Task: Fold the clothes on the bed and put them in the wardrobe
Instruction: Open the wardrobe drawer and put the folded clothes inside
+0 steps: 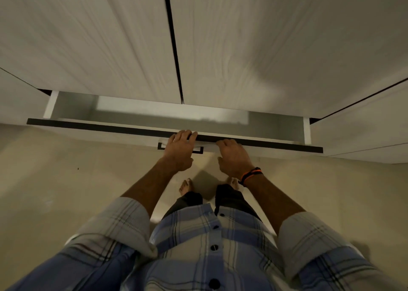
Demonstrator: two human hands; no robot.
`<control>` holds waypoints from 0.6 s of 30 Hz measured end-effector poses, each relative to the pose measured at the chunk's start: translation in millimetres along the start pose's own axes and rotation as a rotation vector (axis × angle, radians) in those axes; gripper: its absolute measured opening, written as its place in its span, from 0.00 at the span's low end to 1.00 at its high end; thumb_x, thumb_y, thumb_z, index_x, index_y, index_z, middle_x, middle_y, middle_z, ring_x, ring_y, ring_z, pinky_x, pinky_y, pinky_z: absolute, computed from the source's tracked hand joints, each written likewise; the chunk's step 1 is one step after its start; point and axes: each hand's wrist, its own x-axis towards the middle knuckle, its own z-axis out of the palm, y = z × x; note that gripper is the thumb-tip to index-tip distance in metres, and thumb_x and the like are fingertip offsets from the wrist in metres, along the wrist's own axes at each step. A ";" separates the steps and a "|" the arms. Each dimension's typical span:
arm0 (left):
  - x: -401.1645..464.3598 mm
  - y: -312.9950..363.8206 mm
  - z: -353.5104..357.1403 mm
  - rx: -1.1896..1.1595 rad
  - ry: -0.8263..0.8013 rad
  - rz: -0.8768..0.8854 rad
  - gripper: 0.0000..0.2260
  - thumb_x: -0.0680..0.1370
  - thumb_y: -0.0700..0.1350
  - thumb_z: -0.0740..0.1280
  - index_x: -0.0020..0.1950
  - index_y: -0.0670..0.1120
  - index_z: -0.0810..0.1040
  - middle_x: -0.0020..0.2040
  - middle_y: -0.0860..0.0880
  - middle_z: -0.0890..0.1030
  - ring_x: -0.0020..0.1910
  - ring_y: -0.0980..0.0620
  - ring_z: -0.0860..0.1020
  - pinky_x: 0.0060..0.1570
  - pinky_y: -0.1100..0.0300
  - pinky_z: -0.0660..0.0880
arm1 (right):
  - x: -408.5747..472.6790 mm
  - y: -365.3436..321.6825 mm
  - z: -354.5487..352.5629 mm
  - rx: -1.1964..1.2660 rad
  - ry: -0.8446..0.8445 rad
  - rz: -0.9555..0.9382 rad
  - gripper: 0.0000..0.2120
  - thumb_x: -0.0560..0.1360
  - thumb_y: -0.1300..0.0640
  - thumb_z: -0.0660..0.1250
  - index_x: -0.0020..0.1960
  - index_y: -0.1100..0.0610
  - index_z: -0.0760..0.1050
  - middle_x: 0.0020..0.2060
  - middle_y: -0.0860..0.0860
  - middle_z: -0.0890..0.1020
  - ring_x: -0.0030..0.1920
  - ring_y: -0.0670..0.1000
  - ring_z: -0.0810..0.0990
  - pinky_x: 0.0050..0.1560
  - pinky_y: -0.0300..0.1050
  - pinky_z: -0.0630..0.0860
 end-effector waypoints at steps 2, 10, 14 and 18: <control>-2.7 5.6 -0.1 -0.031 -0.005 -0.041 0.41 0.76 0.49 0.71 0.80 0.46 0.49 0.79 0.43 0.53 0.79 0.43 0.50 0.76 0.44 0.52 | -2.5 10.8 -3.2 -0.005 0.060 -0.017 0.23 0.77 0.61 0.65 0.71 0.60 0.67 0.67 0.57 0.72 0.67 0.57 0.69 0.70 0.53 0.68; -9.6 40.1 4.8 -0.088 -0.038 -0.264 0.44 0.76 0.52 0.71 0.80 0.44 0.45 0.80 0.43 0.46 0.79 0.42 0.43 0.72 0.39 0.58 | -22.4 71.0 -1.4 -0.183 -0.064 -0.064 0.43 0.72 0.58 0.68 0.79 0.59 0.48 0.75 0.58 0.60 0.76 0.58 0.58 0.76 0.56 0.55; -11.8 67.8 12.1 -0.061 -0.062 -0.387 0.46 0.75 0.52 0.71 0.80 0.42 0.42 0.80 0.40 0.43 0.79 0.39 0.43 0.73 0.40 0.58 | -29.3 86.3 -3.6 -0.183 -0.113 -0.180 0.47 0.70 0.54 0.70 0.80 0.60 0.45 0.76 0.59 0.58 0.75 0.59 0.58 0.76 0.56 0.54; -17.4 100.2 16.0 -0.186 -0.056 -0.454 0.45 0.75 0.51 0.72 0.80 0.47 0.43 0.80 0.41 0.41 0.78 0.37 0.44 0.74 0.39 0.55 | -43.4 95.0 0.1 -0.230 -0.150 -0.262 0.53 0.68 0.53 0.74 0.80 0.60 0.42 0.77 0.58 0.55 0.76 0.59 0.57 0.76 0.56 0.56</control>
